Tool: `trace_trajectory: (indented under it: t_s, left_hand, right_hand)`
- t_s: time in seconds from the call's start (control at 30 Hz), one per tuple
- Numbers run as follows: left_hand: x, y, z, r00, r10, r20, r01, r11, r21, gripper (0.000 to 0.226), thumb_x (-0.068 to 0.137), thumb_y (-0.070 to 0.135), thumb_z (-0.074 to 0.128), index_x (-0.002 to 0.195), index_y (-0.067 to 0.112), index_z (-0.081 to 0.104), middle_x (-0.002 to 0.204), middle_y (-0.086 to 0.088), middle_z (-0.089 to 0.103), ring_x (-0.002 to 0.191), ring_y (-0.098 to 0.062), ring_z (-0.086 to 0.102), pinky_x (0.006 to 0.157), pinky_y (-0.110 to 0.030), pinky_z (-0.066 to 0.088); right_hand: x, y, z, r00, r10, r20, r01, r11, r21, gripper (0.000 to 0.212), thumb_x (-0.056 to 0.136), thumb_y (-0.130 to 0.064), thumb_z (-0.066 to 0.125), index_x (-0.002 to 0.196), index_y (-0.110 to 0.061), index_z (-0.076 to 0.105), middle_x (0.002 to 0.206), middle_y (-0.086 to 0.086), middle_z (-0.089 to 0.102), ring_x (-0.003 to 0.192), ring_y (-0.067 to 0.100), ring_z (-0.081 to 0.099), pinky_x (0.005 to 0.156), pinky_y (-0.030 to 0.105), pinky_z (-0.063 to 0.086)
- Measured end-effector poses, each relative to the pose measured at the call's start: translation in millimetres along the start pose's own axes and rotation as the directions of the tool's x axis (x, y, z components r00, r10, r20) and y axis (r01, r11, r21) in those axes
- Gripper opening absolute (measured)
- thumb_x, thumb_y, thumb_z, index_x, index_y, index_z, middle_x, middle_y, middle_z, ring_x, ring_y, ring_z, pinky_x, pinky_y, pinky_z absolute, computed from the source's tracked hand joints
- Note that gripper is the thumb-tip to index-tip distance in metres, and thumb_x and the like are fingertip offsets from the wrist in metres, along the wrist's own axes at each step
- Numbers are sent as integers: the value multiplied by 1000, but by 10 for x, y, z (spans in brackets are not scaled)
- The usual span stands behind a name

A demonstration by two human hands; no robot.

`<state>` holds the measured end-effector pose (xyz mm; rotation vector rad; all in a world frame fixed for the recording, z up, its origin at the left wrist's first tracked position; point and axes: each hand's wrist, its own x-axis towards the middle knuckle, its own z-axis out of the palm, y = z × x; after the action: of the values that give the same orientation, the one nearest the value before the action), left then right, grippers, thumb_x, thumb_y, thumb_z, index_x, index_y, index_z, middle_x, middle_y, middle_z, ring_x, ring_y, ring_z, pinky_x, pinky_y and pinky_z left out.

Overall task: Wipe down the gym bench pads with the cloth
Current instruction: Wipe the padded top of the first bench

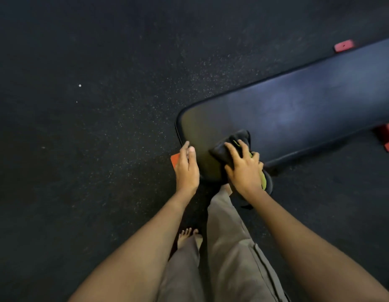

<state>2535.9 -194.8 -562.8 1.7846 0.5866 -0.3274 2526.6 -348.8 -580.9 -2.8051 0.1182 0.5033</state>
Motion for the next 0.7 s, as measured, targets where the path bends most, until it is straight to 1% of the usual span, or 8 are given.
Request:
trace_trajectory:
  t_s: [0.07, 0.17, 0.3, 0.37, 0.43, 0.5, 0.63, 0.7]
  left_hand:
    - [-241, 126, -130, 998, 26, 50, -23, 998, -67, 44, 103, 29, 30, 143, 12, 36, 144, -9, 44, 132, -20, 40, 104, -21, 31]
    - [-535, 406, -286, 992, 65, 107, -49, 987, -152, 44, 103, 32, 31, 143, 13, 37, 144, -10, 44, 133, -21, 40, 112, -38, 30]
    - [-883, 1149, -288, 973, 172, 156, -140, 971, -195, 45, 102, 36, 30, 142, 17, 40, 141, -7, 48, 131, -20, 43, 113, -39, 30]
    - [-1141, 1668, -180, 953, 228, 201, -174, 951, -255, 46, 102, 38, 29, 140, 15, 41, 135, -5, 51, 128, -20, 45, 112, -39, 31]
    - [-1451, 2189, 2, 918, 312, 244, -237, 927, -291, 46, 102, 40, 28, 136, 15, 45, 125, -2, 53, 126, -21, 46, 110, -39, 32]
    - [-1806, 2654, 213, 865, 395, 309, -298, 900, -317, 45, 103, 41, 28, 136, 16, 46, 124, -1, 54, 124, -20, 47, 108, -38, 33]
    - [-2534, 3317, 672, 730, 514, 450, -379, 853, -358, 46, 102, 42, 28, 136, 16, 46, 129, -2, 53, 124, -19, 46, 109, -36, 32]
    - [-2934, 3541, 958, 633, 562, 532, -418, 827, -377, 46, 102, 43, 28, 135, 16, 47, 129, -1, 53, 125, -19, 45, 110, -38, 31]
  right_hand:
    - [-203, -94, -169, 993, 104, 53, -116, 938, 327, 60, 94, -22, 56, 148, -28, 29, 152, 10, 27, 128, 40, 36, 104, 55, 36]
    - [-515, -270, -643, 984, 165, -60, -72, 689, 721, 54, 93, -12, 57, 142, -20, 36, 139, 13, 43, 124, 30, 46, 105, 46, 39]
    - [-949, -408, -1518, 930, 346, -123, 21, 284, 959, 41, 94, -11, 57, 130, -27, 43, 121, 3, 55, 110, 21, 57, 95, 44, 50]
    - [-1204, -348, -1999, 890, 424, -167, 114, 146, 983, 40, 94, -14, 58, 130, -26, 46, 119, 4, 59, 108, 22, 60, 91, 42, 53]
    - [-1459, -199, -2480, 832, 510, -216, 207, 75, 975, 39, 94, -16, 58, 130, -25, 48, 117, 6, 62, 107, 24, 61, 88, 40, 55]
    - [-1765, -22, -2920, 768, 586, -257, 294, 33, 955, 38, 93, -17, 59, 129, -26, 49, 117, 7, 63, 105, 25, 63, 87, 40, 56]
    - [-2474, 332, -3577, 645, 693, -323, 410, 44, 911, 35, 93, -17, 60, 123, -30, 48, 110, 4, 64, 97, 24, 63, 81, 40, 56]
    - [-2850, 568, -3821, 574, 741, -349, 478, 43, 877, 35, 92, -19, 61, 123, -30, 49, 109, 3, 64, 98, 27, 64, 83, 45, 56]
